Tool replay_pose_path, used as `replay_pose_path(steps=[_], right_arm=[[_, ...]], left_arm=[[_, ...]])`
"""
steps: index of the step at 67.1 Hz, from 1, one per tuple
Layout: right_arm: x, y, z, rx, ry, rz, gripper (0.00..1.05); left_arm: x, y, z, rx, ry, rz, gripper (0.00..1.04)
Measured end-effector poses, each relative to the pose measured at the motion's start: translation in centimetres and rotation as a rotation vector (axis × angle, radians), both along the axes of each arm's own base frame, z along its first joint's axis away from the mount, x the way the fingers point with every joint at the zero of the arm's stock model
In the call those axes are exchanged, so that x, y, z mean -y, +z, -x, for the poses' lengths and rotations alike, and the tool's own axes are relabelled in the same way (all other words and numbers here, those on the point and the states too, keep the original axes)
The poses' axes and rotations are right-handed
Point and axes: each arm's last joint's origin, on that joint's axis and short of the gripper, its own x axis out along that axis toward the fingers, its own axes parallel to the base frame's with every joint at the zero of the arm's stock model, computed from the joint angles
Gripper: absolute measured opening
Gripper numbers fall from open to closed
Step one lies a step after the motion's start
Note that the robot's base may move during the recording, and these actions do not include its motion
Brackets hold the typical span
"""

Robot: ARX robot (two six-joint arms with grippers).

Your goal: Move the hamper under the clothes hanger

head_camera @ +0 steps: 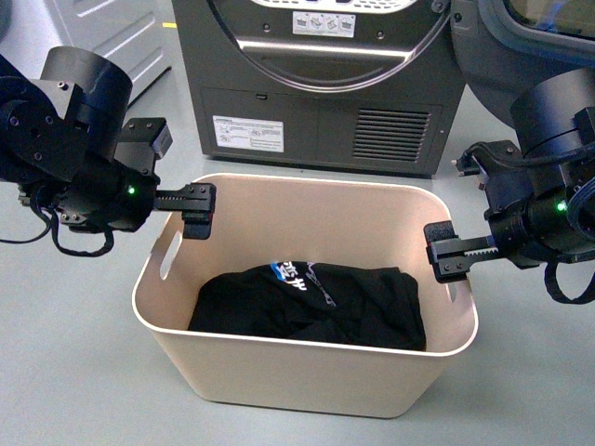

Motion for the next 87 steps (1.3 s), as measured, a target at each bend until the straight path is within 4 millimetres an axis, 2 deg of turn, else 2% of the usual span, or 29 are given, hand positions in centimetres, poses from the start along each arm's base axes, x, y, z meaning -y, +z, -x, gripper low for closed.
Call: replay_pose_path(steps=[22, 47, 60, 63, 66, 74, 79, 83, 87], right_arm=[[0.0, -1.4, -1.2, -0.025, -0.018, 0.015, 0.97], [-0.2, -2.7, -1.6, -0.046, -0.028, 0.032, 0.97], [-0.9, -3.1, -1.6, -0.05, -0.024, 0.034, 0.97], [-1.1, -3.1, -1.6, -0.048, -0.025, 0.037, 0.97], [-1.3, -3.1, -1.6, -0.046, -0.025, 0.042, 0.97], [-1.4, -3.4, -1.5, -0.051, -0.027, 0.05, 0.97], [-1.4, -3.5, -1.5, -0.054, -0.03, 0.049, 0.97], [-1.4, -3.6, -1.5, -0.055, -0.034, 0.047, 0.96], [-1.4, -3.6, -1.4, -0.055, -0.04, 0.045, 0.88]], left_arm=[[1.2, -1.1, -0.7, -0.022, -0.013, -0.009, 0.98], [1.9, -2.6, -0.2, -0.073, -0.011, -0.015, 0.98], [1.6, -2.7, -0.1, -0.078, 0.0, -0.022, 0.67], [1.4, -2.9, 0.0, -0.083, 0.004, -0.023, 0.56], [1.2, -3.0, 0.2, -0.09, 0.004, -0.025, 0.54], [1.0, -3.4, 0.6, -0.096, 0.01, -0.031, 0.26], [0.9, -3.4, 0.7, -0.095, 0.014, -0.033, 0.14], [0.7, -3.5, 0.8, -0.096, 0.018, -0.032, 0.06], [0.6, -3.4, 0.9, -0.095, 0.018, -0.03, 0.04]])
